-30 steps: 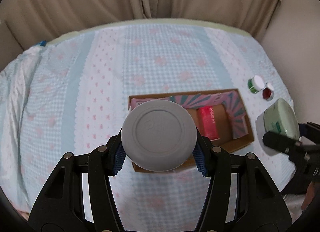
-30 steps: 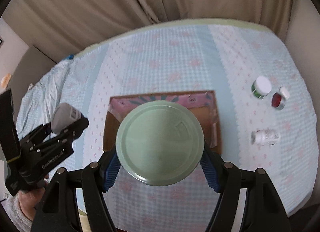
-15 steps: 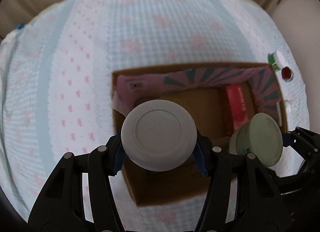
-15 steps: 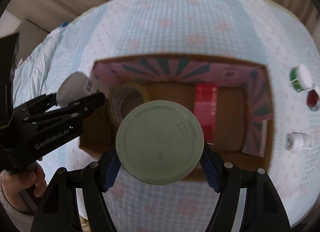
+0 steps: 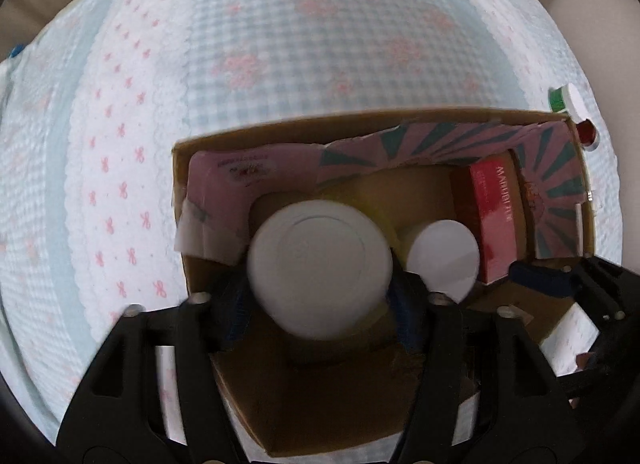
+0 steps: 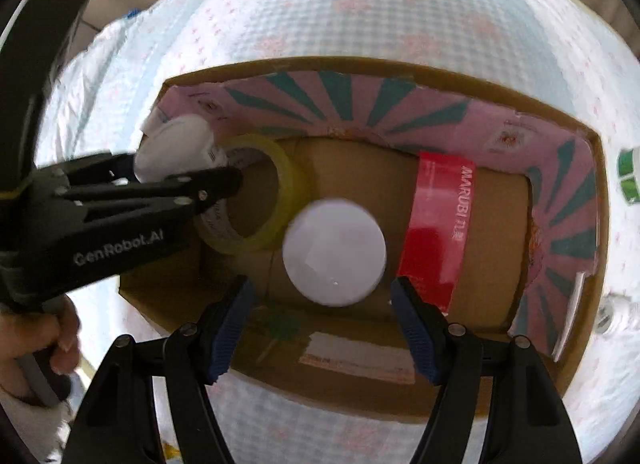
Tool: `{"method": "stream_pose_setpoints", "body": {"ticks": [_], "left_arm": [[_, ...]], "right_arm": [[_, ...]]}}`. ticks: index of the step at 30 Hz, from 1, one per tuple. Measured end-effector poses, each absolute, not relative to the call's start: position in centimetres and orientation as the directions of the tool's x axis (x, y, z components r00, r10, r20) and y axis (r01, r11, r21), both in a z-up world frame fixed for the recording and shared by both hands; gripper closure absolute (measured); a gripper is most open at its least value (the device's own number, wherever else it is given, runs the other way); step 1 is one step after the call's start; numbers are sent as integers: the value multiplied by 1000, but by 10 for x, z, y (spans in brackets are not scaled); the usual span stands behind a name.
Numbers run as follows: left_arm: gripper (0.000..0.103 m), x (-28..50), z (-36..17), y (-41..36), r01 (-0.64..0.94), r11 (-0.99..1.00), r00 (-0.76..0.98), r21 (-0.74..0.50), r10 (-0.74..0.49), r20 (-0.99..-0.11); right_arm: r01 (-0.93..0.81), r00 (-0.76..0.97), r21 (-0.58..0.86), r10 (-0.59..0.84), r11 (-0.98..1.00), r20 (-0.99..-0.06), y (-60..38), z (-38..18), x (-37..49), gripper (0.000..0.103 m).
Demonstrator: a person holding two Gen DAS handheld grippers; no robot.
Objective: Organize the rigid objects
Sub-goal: 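Carry lid and green jar into the cardboard box and open both tools, then lift both tools away from the box toward the remaining jars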
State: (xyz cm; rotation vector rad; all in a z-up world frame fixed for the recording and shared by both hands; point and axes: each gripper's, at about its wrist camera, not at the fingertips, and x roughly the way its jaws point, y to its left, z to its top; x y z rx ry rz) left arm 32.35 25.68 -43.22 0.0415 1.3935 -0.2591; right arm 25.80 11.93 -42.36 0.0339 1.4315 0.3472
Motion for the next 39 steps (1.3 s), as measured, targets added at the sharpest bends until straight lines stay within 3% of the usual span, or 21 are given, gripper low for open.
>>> {"method": "stream_pose_setpoints", "body": {"ticks": [1,2,4,5,20,31,39], "left_arm": [[5,325,-430,256,213,961,144,-178,-211,-967],[0,324,-425,253,223,947,138,-232,-266,-954],[0,323,-420,246,244,949,154,-199,-240,-958],[0,321,-417,243,255,951,166,-176,-222,-961],[0,292,-363,259,199,968,255,-156,-205,-945],[0,218,-260,265,152,985,400,-82,-137,-906],[0,154,-198,249,108,993,508,-50,-98,-856]], "right_arm": [[-218,91,223,247,950,-965,121,-426,258,36],[-212,88,233,256,949,-963,120,-428,257,35],[-178,106,263,284,948,-953,116,-429,254,5],[-166,115,273,293,948,-949,116,-429,254,1],[-147,225,243,272,959,-936,95,-392,236,0],[-152,313,196,236,969,-920,69,-300,191,0],[3,395,128,116,992,-911,13,-229,143,0]]}}
